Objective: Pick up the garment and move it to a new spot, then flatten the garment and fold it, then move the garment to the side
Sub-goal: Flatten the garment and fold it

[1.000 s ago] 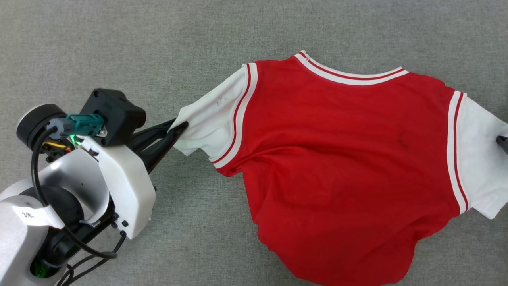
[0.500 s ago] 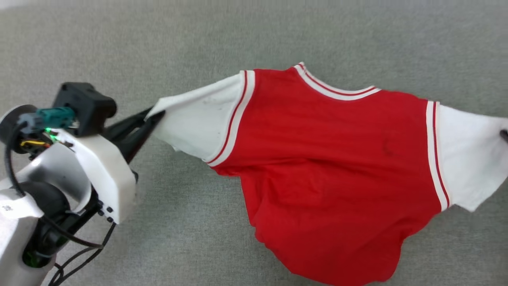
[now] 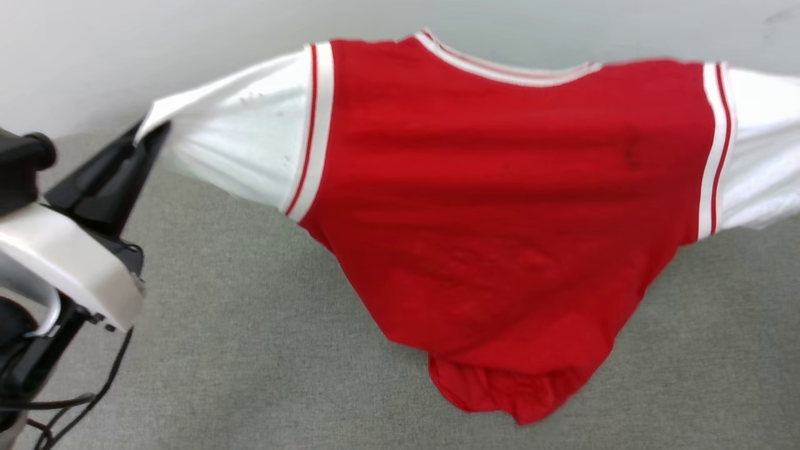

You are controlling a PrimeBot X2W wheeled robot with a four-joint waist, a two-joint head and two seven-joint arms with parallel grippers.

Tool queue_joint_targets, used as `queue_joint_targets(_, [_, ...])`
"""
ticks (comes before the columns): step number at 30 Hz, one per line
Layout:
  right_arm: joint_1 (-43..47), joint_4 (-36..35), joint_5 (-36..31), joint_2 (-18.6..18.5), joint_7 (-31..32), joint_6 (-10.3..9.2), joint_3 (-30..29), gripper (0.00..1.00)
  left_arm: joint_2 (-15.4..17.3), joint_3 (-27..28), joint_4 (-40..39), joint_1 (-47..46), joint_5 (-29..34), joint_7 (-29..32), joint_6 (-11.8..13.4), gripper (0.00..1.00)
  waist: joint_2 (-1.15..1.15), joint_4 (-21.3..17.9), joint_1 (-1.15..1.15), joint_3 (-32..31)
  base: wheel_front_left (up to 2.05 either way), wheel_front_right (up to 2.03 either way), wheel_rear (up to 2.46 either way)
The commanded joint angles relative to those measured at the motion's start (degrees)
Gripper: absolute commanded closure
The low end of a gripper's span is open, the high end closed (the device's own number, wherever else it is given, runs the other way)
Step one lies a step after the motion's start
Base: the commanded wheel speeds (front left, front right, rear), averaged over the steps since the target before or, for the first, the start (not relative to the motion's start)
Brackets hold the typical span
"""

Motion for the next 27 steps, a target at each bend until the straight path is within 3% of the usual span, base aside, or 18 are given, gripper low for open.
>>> queue_joint_targets(1, [-0.6, -1.0, 0.0, -0.5, -0.7, -0.04, -0.2, 1.0, 0.5, 1.2, -0.7, 1.1, 0.2, -0.7, 0.6, 1.0, 0.0, -0.5, 0.01, -2.6, 0.0, 0.0, 0.0])
queue_joint_targets(9, [-1.6, -6.4, 3.3, -0.4, -3.8, -0.04, -2.8, 1.0, 0.5, 7.9, -5.4, 0.8, -1.5, -4.0, 3.3, 1.0, 0.0, -0.4, 0.01, -5.6, 0.0, 0.0, 0.0])
queue_joint_targets(16, [-4.5, -9.5, 3.0, -0.5, -7.0, -0.04, -4.6, 1.0, 0.4, 13.5, -8.1, -2.4, -2.1, -7.2, 5.1, 1.0, 0.0, -0.6, 0.01, -4.5, 0.0, 0.0, 0.0])
queue_joint_targets(22, [-11.5, -7.2, 2.0, 0.8, -10.1, -0.04, -3.5, 1.0, 1.2, 14.7, -5.7, -9.7, -3.7, -8.3, 3.9, 1.0, 0.0, -1.0, 0.01, 0.0, 0.0, 0.0, 0.0])
queue_joint_targets(27, [-19.8, -3.0, 0.3, 1.8, -14.0, -0.05, -1.2, 1.0, 2.3, 12.4, 1.1, -19.6, -3.9, -8.6, 1.1, 1.0, 0.0, -1.1, 0.01, 5.6, 0.0, 0.0, 0.0])
